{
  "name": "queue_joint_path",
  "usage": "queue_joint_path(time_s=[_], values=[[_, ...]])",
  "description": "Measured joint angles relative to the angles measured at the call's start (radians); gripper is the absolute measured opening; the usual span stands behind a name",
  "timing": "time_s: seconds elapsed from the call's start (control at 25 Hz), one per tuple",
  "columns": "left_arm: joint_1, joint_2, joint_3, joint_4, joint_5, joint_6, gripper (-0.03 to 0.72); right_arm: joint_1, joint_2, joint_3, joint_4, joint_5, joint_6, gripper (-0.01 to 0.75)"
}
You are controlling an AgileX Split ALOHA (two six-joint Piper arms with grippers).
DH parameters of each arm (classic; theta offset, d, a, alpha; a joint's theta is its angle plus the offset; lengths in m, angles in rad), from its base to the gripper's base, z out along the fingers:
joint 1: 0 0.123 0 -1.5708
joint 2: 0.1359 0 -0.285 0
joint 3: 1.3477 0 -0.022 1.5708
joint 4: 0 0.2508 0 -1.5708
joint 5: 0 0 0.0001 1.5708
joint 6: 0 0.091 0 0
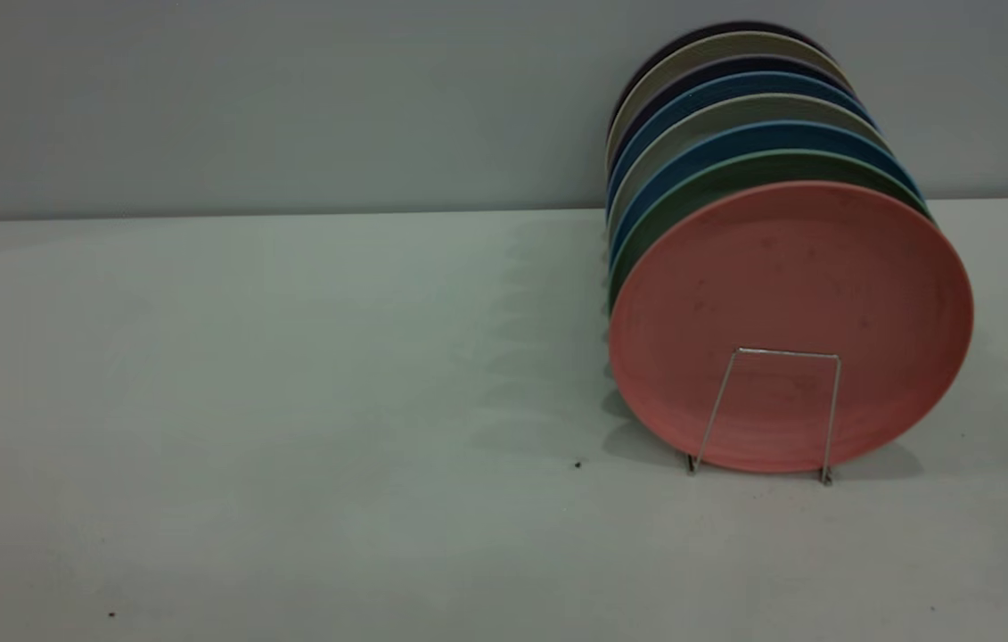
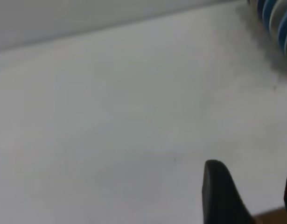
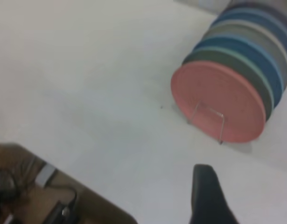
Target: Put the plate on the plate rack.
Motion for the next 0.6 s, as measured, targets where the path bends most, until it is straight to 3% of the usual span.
queue_joint_path(time_s=[0.28,0.6], values=[[0.0,-0.14,0.201,0.0,-0.005,0.001,0.373,0.0,-0.155,0.042,-0.024,0.0,0.028,0.442],[0.0,-0.144,0.236,-0.001,-0.009,0.003,0.373,0.0,-0.336,0.359,-0.109,0.0,0.038,0.442]])
